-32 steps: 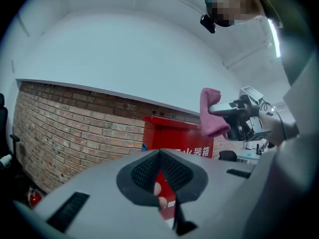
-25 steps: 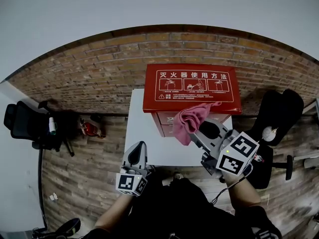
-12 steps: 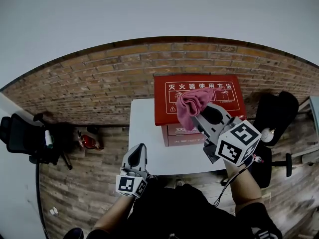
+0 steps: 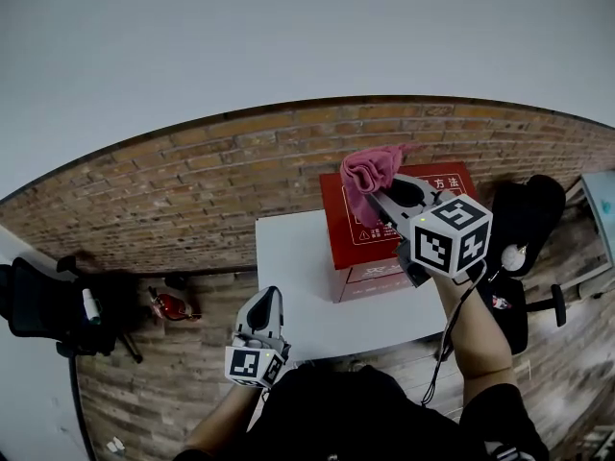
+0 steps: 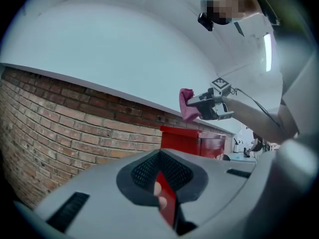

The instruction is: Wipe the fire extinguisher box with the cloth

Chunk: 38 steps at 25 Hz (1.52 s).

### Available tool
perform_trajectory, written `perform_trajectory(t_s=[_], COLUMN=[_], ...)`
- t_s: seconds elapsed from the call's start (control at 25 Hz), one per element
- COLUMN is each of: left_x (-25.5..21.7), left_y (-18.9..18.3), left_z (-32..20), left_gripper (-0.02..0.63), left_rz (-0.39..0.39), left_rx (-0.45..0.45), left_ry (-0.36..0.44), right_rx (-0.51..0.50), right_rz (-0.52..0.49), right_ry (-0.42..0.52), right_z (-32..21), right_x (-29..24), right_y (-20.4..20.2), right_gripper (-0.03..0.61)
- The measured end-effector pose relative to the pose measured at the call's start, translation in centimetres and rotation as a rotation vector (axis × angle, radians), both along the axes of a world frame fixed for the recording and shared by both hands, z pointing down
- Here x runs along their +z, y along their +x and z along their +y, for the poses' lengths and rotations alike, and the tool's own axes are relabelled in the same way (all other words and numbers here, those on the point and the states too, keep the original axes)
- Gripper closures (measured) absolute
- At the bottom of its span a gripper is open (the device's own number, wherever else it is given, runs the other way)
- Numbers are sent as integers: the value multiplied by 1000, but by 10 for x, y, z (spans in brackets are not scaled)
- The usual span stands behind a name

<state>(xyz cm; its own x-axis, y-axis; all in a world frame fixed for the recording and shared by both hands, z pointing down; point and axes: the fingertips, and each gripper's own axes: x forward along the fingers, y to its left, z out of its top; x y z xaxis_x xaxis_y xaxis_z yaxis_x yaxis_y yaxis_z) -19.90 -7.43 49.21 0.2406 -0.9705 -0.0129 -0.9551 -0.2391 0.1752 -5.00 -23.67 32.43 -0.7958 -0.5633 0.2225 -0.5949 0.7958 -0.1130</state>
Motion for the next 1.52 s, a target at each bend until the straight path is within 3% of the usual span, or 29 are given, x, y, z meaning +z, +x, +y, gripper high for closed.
perform_trajectory(t_s=[0.16,0.44,0.68,0.88,1.04,1.24,1.52], left_x=[4,21,26,26,22,17,8], left_y=[-22,-59,-84,-80,-69,-68,-57], left_z=[-1,12,20,23,25,26,22], left_gripper=[580,580,580,580,580,580,580], left_rz=[14,23,30,22,21,27,21], left_rx=[29,53,21,3,-14,-59,-77], left_ry=[-7,-45,-40,-40,-30,-25,-8], right_rx=[41,94,60,44,1,-46,-46], right_rz=[134,282,260,426,521,627,666], right_ry=[49,16,-6,145,124,161,183], right_z=[-15,-35,-48,-60,-66,-62,-61], right_x=[7,26,32,41,62,69,73], right_y=[-31,-53,-72,-81,-79,-81,-70], right_gripper=[511,511,511,511,511,511,511])
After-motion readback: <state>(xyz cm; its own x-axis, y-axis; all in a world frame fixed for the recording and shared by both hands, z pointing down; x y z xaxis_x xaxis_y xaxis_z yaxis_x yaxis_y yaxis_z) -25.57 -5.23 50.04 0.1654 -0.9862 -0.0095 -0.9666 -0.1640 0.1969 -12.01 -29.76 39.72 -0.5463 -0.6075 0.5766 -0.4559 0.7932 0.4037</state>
